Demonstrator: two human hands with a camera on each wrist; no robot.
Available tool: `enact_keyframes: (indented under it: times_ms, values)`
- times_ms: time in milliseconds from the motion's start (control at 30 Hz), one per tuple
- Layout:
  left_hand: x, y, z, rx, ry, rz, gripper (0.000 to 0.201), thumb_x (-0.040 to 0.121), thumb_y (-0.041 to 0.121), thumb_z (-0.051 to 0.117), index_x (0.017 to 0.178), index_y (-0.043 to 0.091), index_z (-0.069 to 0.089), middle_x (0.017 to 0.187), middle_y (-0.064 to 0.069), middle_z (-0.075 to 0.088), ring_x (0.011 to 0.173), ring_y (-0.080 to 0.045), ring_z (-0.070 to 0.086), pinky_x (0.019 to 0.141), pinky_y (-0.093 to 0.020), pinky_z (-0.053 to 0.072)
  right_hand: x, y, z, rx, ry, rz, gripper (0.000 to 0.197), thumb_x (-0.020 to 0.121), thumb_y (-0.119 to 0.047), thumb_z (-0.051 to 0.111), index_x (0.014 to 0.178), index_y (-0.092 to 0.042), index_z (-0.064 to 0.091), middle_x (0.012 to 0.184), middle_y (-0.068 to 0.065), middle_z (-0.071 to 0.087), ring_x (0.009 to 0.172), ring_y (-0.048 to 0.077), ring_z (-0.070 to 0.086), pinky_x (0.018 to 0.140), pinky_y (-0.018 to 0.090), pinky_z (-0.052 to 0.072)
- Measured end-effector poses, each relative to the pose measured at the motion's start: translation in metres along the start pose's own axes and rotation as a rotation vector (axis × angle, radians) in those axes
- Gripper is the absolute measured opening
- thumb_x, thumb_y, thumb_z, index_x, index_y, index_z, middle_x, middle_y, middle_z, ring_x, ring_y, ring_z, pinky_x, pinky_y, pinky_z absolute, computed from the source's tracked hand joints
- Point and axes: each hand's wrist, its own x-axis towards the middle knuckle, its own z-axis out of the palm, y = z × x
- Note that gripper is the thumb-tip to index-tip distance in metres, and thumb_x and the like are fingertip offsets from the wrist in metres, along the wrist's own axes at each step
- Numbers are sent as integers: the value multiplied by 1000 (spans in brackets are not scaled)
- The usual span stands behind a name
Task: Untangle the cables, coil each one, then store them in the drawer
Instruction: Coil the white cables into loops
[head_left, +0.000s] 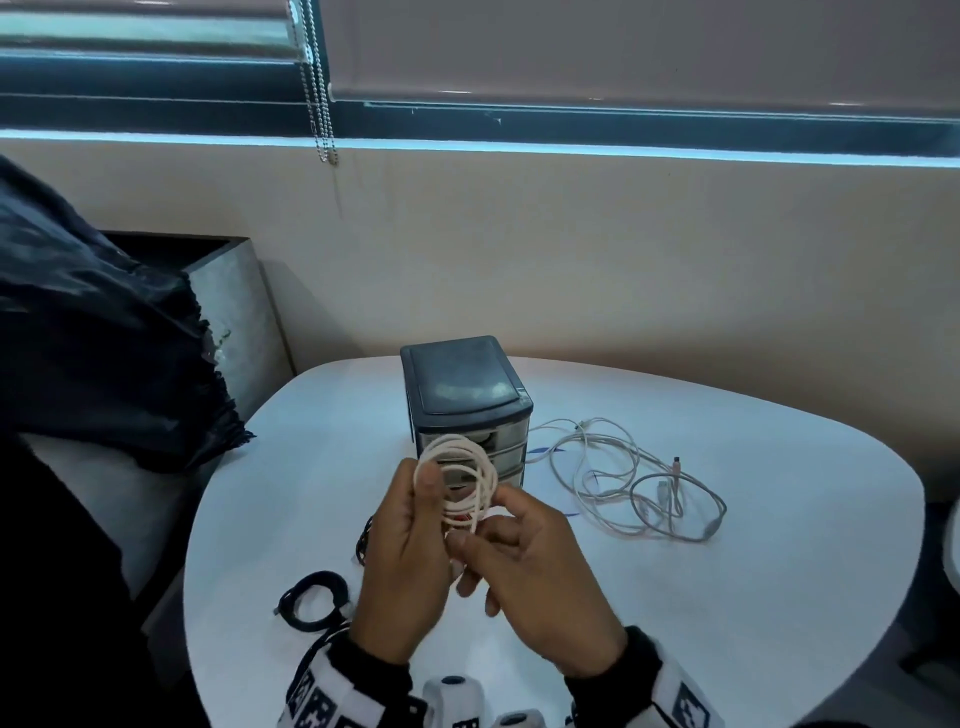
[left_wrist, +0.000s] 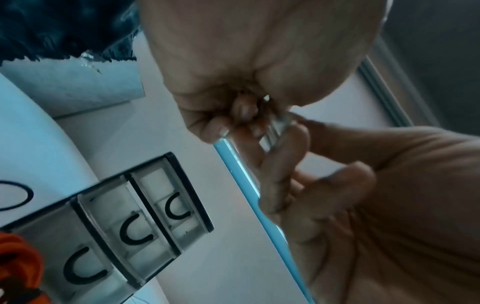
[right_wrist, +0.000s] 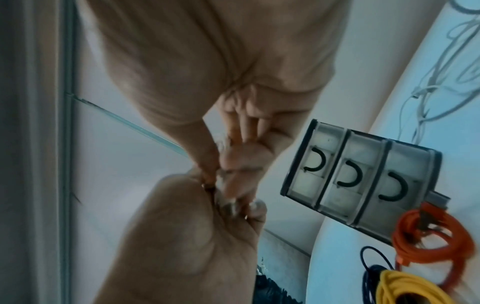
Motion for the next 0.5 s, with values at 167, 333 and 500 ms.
enact_keyframes:
  times_ms: [167, 333, 500]
  values:
    - [1, -16, -10, -12, -167, -97, 26, 94, 38, 53, 99, 21, 73, 93, 1, 75, 85, -14, 67, 74, -21, 53, 2, 11, -10, 9, 189, -84, 9, 93, -11, 65, 87, -13, 71, 60, -5, 65, 51, 7, 55, 46, 14, 40]
    - [2, -15, -25, -104, -183, -177, 28, 84, 25, 68, 103, 5, 72, 84, -7, 75, 70, -13, 65, 61, -23, 52, 1, 17, -19, -64, 100, -43, 10, 93, -11, 65, 85, -6, 70, 56, -3, 61, 44, 7, 52, 45, 15, 38]
    - [5, -20, -29, -60, -32, -277, 10, 84, 17, 73, 89, 11, 80, 69, -7, 72, 56, -14, 58, 51, -24, 51, 3, 23, -19, -214, 133, -74, 7, 89, -14, 70, 86, -19, 75, 69, -3, 71, 56, 12, 61, 56, 21, 48]
